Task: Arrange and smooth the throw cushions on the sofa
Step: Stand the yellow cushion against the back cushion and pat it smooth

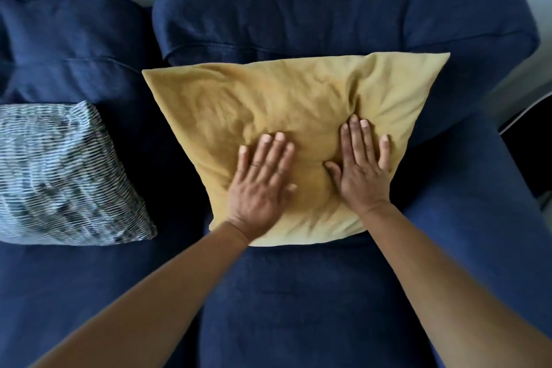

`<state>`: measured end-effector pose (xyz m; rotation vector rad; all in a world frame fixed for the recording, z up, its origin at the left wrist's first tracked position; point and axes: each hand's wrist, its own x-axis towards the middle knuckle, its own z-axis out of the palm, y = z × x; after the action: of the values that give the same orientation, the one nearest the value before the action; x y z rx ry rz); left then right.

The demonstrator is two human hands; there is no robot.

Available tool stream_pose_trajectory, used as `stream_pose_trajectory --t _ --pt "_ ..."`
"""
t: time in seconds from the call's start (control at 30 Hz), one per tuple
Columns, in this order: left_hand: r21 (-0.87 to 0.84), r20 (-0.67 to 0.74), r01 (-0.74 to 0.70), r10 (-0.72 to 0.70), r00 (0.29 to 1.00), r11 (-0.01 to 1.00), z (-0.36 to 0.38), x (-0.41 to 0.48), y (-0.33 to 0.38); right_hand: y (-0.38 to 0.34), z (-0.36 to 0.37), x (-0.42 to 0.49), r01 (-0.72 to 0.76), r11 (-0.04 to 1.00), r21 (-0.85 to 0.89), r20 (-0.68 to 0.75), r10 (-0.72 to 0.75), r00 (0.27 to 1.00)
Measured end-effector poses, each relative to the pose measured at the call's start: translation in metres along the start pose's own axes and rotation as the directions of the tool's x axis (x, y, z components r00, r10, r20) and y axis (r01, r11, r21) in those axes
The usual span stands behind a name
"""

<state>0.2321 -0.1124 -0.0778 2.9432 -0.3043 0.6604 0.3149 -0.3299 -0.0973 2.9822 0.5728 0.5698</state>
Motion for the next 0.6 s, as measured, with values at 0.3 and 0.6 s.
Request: stream_pose_trajectory --t 0.3,0.6 --pt "0.1 0.058 0.157 -0.164 0.985 0.982 0.002 0.012 -0.06 0.001 -0.045 0.021 -0.315 0.927 0.204 -0.14 0.347 0.927" --pt "0.107 0.128 0.209 -0.222 0.967 0.972 -0.012 0.018 -0.068 -0.069 -0.05 0.074 0.219 0.968 0.12 -0.057 -0.214 0.975"
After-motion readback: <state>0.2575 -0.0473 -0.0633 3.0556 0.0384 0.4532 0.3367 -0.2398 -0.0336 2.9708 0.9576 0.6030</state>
